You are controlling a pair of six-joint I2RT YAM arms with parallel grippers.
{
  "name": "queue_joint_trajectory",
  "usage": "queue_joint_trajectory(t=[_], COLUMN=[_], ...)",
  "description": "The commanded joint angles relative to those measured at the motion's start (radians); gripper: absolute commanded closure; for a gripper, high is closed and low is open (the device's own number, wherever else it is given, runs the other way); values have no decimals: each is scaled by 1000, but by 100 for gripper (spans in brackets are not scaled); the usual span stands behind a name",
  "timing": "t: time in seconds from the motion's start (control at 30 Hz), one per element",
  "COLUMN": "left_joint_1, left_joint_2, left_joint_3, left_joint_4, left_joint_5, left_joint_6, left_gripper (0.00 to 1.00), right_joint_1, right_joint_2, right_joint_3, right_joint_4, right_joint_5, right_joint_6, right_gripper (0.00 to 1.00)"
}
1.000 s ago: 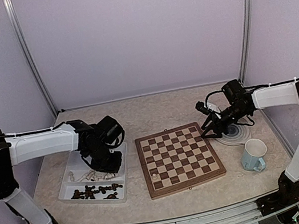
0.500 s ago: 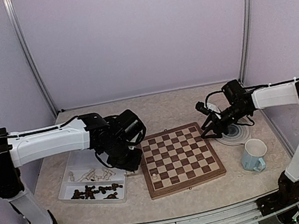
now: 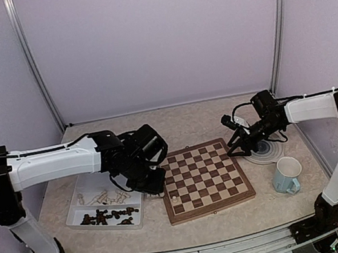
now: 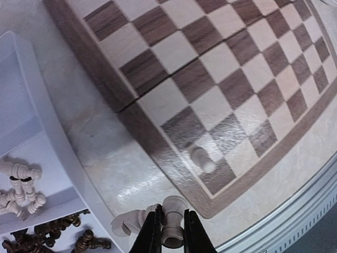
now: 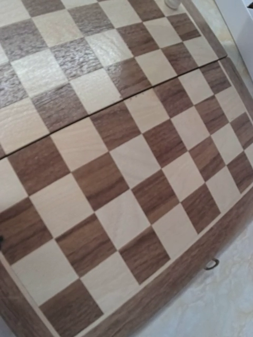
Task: Set up the chess pieces on the board
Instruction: Place the rook at a1.
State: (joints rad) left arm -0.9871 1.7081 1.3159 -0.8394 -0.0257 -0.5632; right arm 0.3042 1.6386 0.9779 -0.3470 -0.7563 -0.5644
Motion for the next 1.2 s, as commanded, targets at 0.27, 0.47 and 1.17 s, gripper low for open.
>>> queue_joint_trajectory(t=[0.27, 0.47, 1.17], left_joint_1=[-174, -208, -217], left_joint_2=[130, 214, 282], left_joint_3=[167, 256, 257], left_joint_4=[-63, -134, -136], left_joint_5=[-15, -81, -99], left_joint_6=[48, 25, 14], left_gripper=[100, 100, 100], right_joint_1=[-5, -5, -5], right_joint_2=[-5, -9, -2], right_joint_3=[-9, -12, -13], right_joint_4=[-17, -17, -18], right_joint_5=[-15, -17, -16], right_joint_6=[-14, -14, -18], right_gripper=[47, 47, 47])
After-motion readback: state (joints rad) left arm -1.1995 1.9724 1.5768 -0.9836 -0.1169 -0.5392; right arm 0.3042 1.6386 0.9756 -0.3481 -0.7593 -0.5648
